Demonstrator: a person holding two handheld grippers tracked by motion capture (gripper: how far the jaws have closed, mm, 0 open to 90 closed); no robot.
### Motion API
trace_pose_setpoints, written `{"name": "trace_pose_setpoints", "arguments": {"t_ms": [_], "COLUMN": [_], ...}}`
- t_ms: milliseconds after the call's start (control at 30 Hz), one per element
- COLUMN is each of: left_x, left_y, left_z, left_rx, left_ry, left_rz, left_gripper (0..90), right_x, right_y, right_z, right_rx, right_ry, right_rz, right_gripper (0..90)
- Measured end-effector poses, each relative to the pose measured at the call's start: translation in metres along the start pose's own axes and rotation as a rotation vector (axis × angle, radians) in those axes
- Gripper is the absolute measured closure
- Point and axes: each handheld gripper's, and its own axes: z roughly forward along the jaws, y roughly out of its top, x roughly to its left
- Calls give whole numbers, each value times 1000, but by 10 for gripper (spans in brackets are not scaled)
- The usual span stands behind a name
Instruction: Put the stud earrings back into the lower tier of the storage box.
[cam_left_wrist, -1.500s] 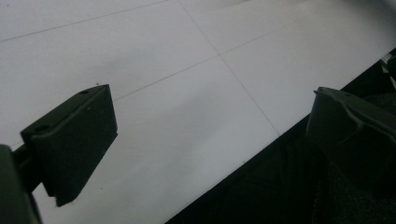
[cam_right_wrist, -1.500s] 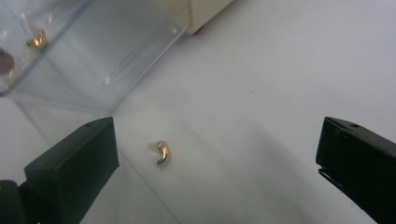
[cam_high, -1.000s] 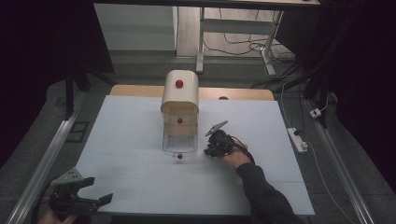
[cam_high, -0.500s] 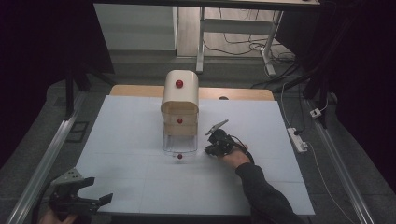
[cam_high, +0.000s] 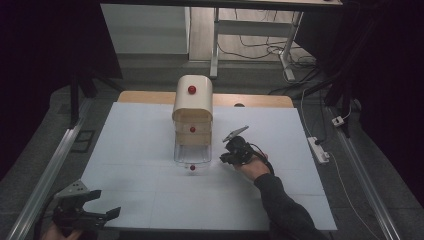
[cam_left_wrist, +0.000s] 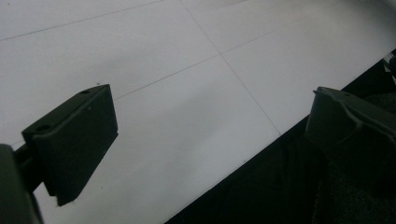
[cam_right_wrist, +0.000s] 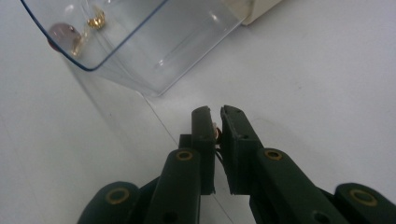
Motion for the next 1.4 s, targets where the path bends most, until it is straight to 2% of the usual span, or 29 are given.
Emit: {"name": "trace_pose_setpoints", "arguments": {"t_ms": [833,1100,1400], "left_x": [0,0,0], "left_y": [0,0,0], "left_z": [0,0,1], "left_rx": [1,4,8], "left_ry": [1,2,4], "left_rz": [2,1,2], "left_gripper": [20,21,22], "right_x": [5,18,35], "right_y": [18,27,37], "right_z": [-44,-48,-43], "right_rx": [-164,-197,-218], "right_ry": [-10,10,41], "right_rz": [23,2,-26], "right_gripper": [844,843,841]}}
